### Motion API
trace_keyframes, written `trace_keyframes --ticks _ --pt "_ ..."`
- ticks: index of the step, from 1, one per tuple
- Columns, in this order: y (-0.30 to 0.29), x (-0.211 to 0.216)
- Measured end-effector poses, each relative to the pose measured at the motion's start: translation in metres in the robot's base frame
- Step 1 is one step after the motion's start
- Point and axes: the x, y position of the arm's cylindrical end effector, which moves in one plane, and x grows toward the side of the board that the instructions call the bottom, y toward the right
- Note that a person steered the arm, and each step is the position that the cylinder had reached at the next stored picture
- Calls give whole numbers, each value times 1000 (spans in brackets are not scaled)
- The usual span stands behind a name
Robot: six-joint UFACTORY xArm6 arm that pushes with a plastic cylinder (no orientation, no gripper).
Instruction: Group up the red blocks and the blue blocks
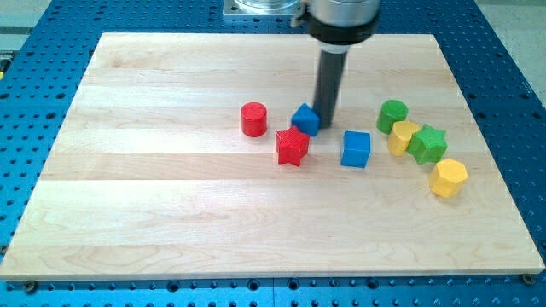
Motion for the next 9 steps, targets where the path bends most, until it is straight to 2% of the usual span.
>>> trace_keyframes --ticks 1,2,3,4,5,9 --pt "-14 0" --pt "-14 -22" --pt "-37 -62" --pt "-88 -69" --pt "-106 -27" --pt "-92 30"
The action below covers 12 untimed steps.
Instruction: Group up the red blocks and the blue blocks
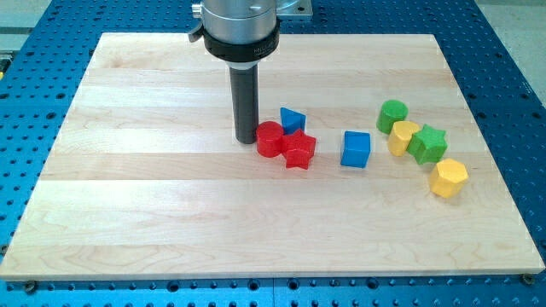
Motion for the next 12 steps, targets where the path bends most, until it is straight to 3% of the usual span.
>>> trace_keyframes --ticks 2,3,4,6,8,9,12 --pt "-28 19" --pt "-54 87" --pt "-26 146" --pt "159 137" --pt "182 108" --pt "172 72" --pt "166 41"
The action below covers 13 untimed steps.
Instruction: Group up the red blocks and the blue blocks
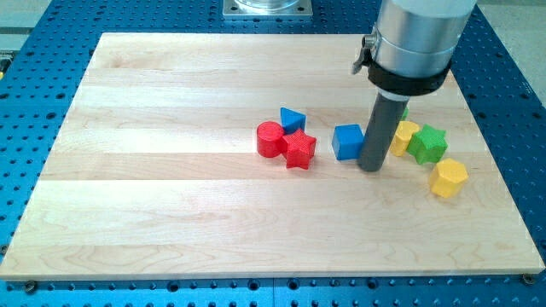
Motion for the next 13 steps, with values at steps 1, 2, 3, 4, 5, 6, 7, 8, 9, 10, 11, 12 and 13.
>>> trace_keyframes --ticks 1,2,3,4,5,6,7,8,9,10,11,12,13 --pt "-1 -12" --pt "-13 -13" --pt "-15 -28" --pt "-15 -44" --pt "4 -67" --pt "-1 -78" --pt "-26 -76" --pt "-48 -55" --pt "-67 -39" --pt "-53 -40" --pt "-27 -40" --pt "-21 -37" --pt "-42 -8"
